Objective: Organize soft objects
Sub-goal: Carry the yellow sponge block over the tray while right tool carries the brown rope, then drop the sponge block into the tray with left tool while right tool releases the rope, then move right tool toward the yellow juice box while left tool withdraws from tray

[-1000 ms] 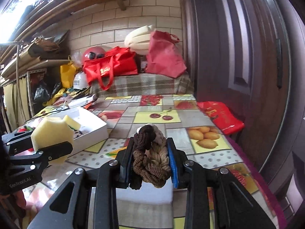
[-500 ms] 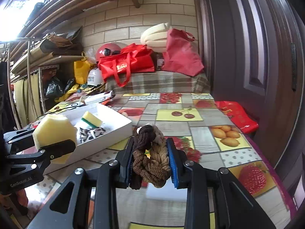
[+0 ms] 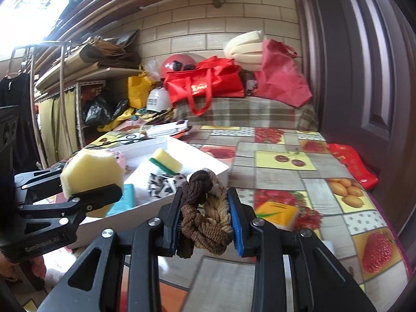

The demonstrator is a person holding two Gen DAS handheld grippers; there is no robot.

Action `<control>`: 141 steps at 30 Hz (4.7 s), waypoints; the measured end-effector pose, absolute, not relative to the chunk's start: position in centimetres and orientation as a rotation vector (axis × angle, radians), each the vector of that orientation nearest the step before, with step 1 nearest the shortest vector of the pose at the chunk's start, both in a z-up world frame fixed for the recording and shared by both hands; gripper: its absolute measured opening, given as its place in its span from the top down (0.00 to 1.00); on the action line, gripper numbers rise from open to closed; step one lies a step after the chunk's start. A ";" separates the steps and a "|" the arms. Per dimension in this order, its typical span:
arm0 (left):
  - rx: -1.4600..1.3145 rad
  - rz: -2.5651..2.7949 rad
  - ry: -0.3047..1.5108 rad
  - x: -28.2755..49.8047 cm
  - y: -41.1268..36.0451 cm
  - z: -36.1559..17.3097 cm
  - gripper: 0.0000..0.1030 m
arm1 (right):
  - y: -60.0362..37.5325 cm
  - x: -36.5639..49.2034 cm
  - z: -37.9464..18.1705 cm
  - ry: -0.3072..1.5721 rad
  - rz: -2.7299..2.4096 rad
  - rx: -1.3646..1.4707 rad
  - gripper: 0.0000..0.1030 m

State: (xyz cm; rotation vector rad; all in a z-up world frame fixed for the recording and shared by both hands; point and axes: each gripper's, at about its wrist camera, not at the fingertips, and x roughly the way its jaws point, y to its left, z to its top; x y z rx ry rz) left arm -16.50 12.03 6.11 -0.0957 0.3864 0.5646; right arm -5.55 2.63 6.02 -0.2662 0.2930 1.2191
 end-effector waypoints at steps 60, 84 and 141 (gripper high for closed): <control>-0.212 0.942 0.393 -20.6 26.6 5.5 0.72 | 18.1 -9.4 5.1 0.359 1.337 -0.370 0.68; -0.279 1.070 0.268 -22.6 27.4 5.8 0.00 | 16.8 -8.8 5.7 0.322 1.263 -0.275 0.18; -0.117 0.668 0.268 -18.7 16.4 6.6 0.00 | 5.0 10.2 2.2 0.559 0.791 -0.695 0.16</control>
